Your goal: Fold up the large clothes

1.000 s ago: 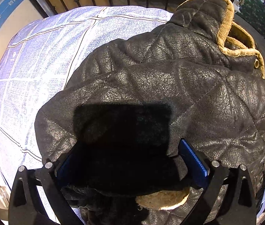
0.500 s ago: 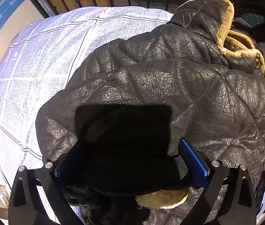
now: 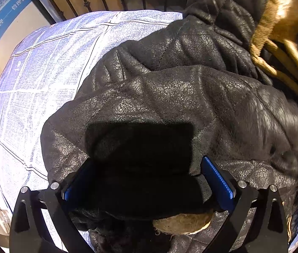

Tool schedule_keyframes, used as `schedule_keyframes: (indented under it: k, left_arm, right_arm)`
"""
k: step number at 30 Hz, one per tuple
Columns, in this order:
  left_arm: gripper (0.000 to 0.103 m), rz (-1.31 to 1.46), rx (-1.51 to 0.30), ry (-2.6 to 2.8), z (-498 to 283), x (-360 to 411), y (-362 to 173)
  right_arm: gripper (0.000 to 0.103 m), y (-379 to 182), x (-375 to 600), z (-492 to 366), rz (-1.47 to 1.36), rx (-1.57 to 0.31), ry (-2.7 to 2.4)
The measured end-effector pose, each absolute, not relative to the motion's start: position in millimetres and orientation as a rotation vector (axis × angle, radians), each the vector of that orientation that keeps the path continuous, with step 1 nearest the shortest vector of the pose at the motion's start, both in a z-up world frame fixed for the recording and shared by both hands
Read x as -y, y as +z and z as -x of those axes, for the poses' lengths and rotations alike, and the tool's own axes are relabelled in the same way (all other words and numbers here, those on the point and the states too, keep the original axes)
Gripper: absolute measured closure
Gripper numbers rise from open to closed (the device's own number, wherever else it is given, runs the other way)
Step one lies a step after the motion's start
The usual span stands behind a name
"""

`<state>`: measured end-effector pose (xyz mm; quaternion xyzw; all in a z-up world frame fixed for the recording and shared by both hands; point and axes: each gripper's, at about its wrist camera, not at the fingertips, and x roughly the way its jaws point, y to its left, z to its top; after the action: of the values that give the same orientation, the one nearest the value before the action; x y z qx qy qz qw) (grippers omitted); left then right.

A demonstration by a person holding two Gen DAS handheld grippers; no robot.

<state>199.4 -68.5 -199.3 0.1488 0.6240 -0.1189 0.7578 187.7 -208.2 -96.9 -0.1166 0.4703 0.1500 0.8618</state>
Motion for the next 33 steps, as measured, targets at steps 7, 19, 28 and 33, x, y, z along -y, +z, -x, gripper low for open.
schedule_keyframes:
  k: [7,19,28,33]
  left_arm:
    - [0.005,-0.297,-1.366,-0.244,-207,66,-193]
    - [0.005,-0.298,-1.371,-0.236,-210,68,-196]
    - [0.005,-0.293,-1.375,-0.215,-214,75,-200]
    - [0.005,-0.293,-1.373,-0.214,-216,77,-203]
  right_arm:
    - [0.045,-114,308,-252,-0.220,-1.100,-0.174]
    - [0.033,-139,204,-211,0.186,-1.139,0.111]
    - [0.006,-238,247,-278,0.007,-1.553,-0.056]
    - [0.006,-239,249,-279,-0.059,-1.566,-0.091]
